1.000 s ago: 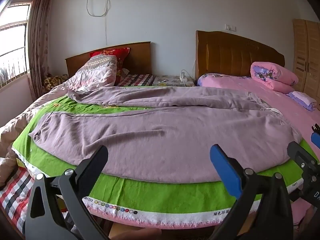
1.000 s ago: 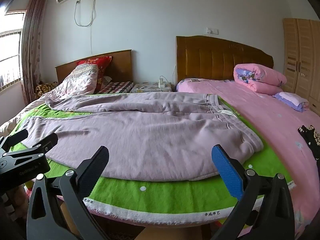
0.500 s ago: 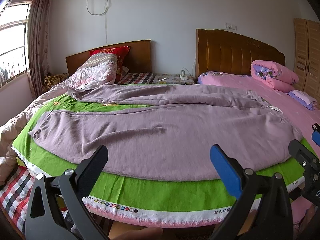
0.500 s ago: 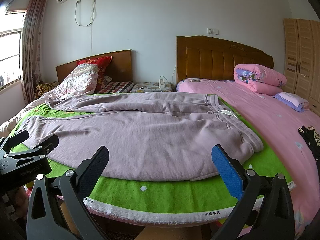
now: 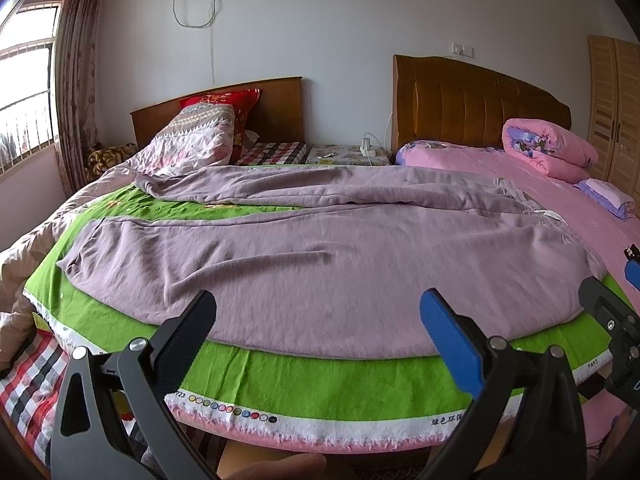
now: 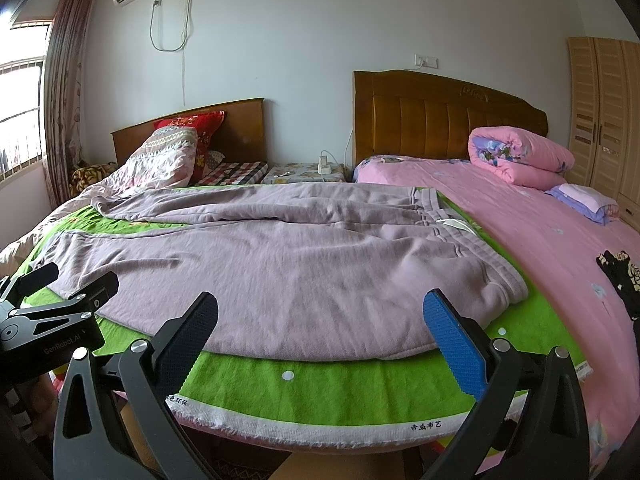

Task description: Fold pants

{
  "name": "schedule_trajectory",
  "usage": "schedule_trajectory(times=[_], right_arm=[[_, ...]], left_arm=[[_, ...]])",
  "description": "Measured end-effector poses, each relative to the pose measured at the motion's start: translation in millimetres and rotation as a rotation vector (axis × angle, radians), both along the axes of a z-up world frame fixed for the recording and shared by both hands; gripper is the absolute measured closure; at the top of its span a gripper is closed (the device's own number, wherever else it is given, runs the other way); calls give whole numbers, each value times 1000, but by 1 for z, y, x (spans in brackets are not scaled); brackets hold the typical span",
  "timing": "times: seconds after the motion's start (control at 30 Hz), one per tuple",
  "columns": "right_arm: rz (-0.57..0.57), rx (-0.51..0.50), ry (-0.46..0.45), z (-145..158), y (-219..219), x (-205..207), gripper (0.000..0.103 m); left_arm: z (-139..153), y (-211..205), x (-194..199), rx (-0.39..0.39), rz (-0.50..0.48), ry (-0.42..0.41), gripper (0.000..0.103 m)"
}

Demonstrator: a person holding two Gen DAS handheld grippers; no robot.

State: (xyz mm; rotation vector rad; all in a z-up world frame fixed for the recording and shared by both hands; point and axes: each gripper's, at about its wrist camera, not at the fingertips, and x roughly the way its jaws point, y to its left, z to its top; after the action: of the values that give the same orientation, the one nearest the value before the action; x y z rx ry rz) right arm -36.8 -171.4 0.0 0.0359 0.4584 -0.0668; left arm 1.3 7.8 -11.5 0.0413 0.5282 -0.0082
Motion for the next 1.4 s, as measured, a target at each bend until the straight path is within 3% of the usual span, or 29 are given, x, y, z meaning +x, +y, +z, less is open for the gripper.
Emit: schedule_trajectory(times=[1.4], right_arm=[[1,4,9,-2,0,1,4]], left_arm=[[-1,0,-1,0,0,7,1]])
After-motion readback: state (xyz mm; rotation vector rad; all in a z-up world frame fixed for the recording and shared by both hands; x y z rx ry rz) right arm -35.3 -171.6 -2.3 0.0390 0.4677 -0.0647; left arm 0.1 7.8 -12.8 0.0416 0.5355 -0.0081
